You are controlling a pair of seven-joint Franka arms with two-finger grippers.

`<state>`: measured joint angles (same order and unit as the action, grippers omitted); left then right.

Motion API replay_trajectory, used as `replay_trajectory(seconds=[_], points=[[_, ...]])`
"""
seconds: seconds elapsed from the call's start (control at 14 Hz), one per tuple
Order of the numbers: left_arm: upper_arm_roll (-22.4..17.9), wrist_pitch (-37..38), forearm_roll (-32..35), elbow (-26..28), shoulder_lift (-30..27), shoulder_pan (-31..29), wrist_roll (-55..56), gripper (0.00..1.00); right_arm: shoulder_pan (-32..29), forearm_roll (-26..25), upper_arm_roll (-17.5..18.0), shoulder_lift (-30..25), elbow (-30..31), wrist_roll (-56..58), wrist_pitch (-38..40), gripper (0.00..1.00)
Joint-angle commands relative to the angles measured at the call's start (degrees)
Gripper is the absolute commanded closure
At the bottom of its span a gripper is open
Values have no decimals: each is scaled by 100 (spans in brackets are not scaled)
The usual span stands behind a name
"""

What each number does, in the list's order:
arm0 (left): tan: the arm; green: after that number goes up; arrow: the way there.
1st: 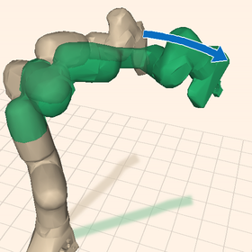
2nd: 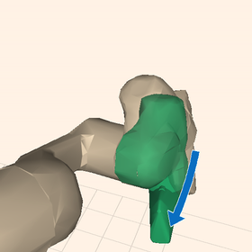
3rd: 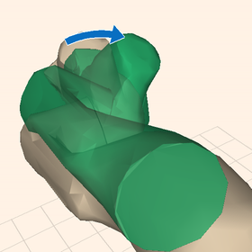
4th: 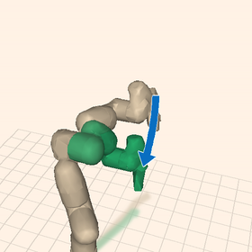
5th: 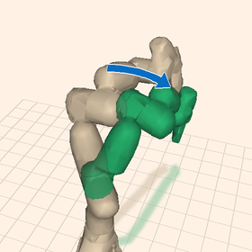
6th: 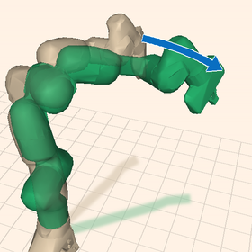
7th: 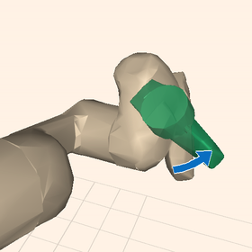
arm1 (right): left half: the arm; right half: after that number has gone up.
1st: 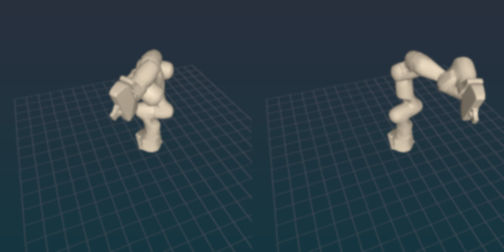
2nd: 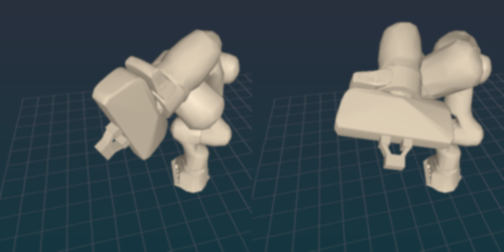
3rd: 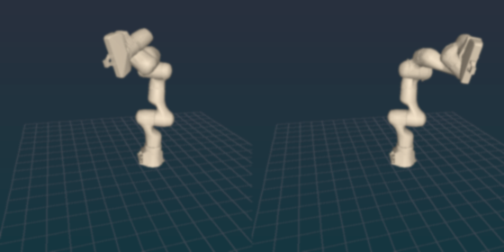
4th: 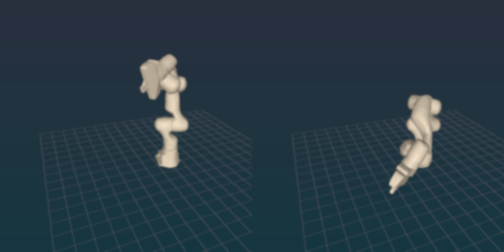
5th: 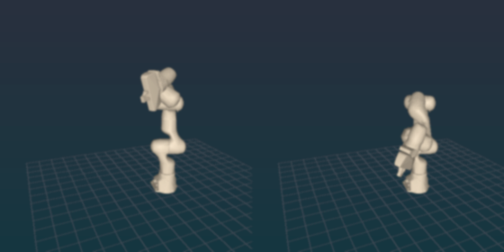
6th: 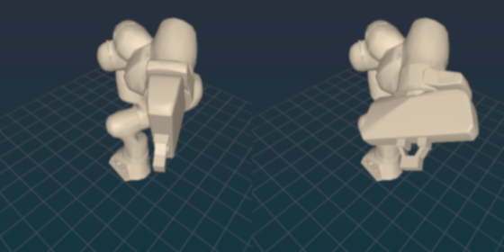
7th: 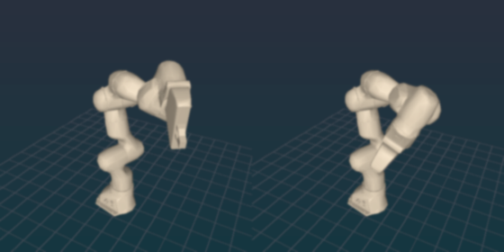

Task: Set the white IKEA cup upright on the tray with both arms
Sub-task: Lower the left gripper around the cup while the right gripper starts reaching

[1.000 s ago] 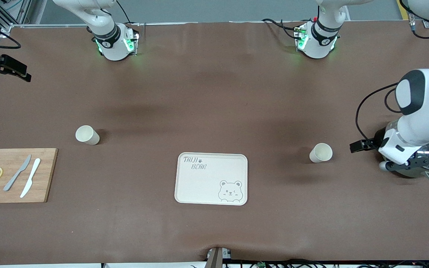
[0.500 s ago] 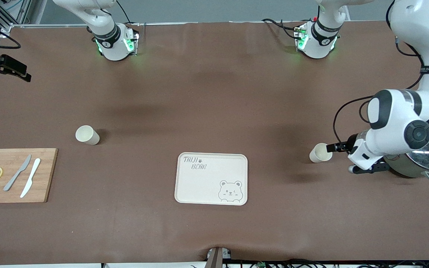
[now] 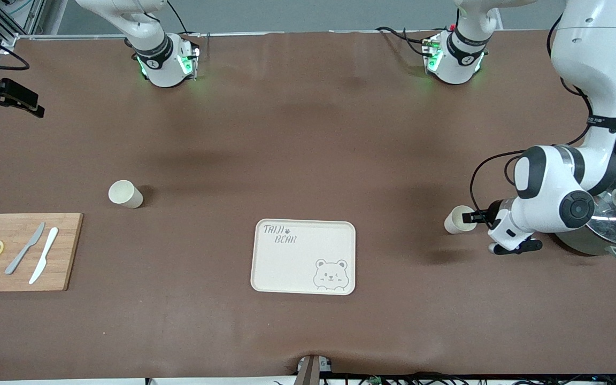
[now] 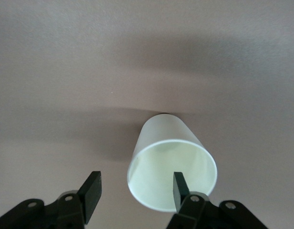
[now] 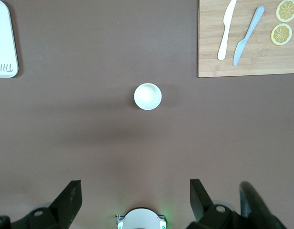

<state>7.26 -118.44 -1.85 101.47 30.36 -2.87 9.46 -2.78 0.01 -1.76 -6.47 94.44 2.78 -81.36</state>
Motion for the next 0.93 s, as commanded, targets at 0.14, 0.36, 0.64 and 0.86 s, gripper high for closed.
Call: replay_trajectory(seconds=[0.14, 0.36, 0.64, 0.86], points=[[13, -83, -79, -74, 66, 50, 38, 83, -100, 61, 79, 434, -432, -6, -12, 0], [13, -83, -70, -250, 198, 67, 38, 100, -21, 9, 106, 1013, -566, -6, -56, 0], [13, -4, -70, -530, 137, 190, 29, 100, -55, -36, 79, 1410, -751, 21, -47, 0], [13, 320, -79, -891, 128, 278, 134, 100, -291, 51, 79, 1464, -585, -32, -55, 0]])
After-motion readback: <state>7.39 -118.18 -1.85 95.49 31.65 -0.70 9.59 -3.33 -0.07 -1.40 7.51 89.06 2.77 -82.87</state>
